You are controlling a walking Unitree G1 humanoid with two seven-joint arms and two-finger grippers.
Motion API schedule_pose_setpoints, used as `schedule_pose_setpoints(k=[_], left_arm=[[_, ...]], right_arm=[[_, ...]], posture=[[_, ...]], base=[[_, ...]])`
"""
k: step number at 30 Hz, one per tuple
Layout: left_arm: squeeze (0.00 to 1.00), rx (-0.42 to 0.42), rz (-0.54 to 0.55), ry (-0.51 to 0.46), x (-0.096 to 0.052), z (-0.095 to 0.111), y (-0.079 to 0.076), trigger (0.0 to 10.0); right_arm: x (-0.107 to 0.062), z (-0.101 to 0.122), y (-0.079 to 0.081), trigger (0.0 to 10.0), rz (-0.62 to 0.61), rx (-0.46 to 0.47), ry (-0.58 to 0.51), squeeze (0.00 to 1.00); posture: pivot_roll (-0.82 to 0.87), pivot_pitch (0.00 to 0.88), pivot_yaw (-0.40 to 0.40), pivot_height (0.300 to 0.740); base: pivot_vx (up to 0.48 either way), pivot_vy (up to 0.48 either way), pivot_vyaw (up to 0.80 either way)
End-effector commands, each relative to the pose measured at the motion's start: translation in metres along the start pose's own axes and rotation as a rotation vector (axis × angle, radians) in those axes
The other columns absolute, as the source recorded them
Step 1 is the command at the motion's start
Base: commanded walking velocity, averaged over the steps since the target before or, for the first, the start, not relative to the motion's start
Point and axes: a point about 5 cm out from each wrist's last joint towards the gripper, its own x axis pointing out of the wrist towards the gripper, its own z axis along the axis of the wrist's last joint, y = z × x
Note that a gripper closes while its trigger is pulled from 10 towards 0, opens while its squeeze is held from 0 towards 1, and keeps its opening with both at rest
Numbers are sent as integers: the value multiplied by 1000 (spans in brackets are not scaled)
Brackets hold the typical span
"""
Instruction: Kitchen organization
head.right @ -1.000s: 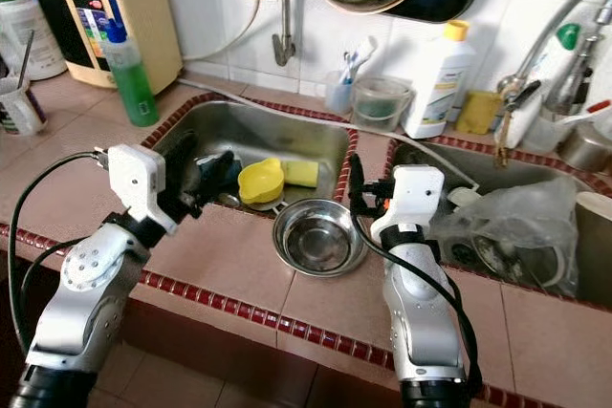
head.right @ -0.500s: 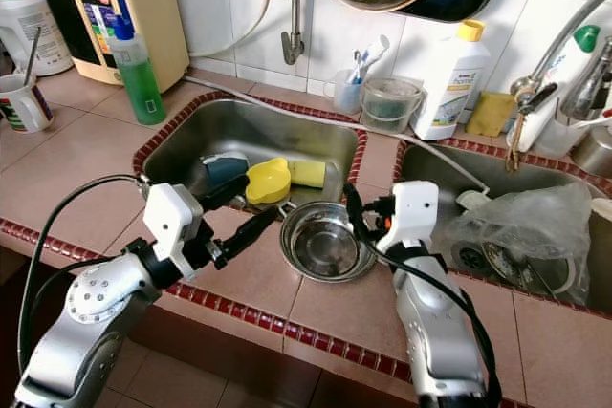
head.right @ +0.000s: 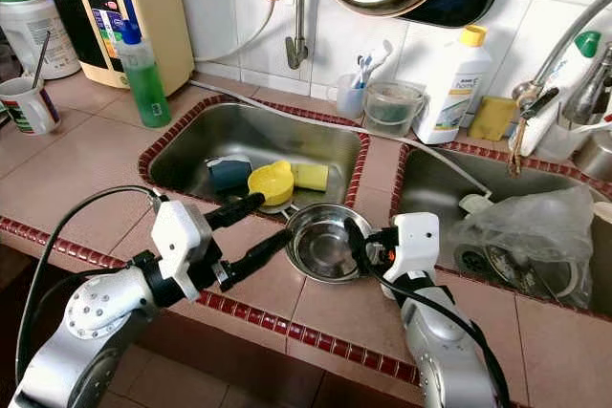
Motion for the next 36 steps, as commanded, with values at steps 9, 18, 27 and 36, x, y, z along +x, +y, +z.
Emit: schedule_pose_setpoints(k=[9, 18, 27, 36], left_arm=[[0, 3, -67, 9, 0, 3, -12, 10000], [0, -24, -78, 30, 0, -4, -18, 10000], [0, -37, -102, 56, -4, -9, -24, 10000], [0, -37, -98, 47, -2, -5, -24, 10000]], right_arm=[[2, 3, -4, 10000, -14, 36, 9, 0], [12, 3, -9, 10000, -32, 35, 16, 0], [23, 4, -6, 10000, -5, 77, 20, 0], [35, 2, -8, 10000, 40, 89, 71, 0]], posture=[[74, 2, -42, 740], [72, 15, -33, 740], [72, 21, -32, 740], [80, 26, -30, 740]], base=[[0, 0, 0], [0, 0, 0], [0, 0, 0], [0, 0, 0]])
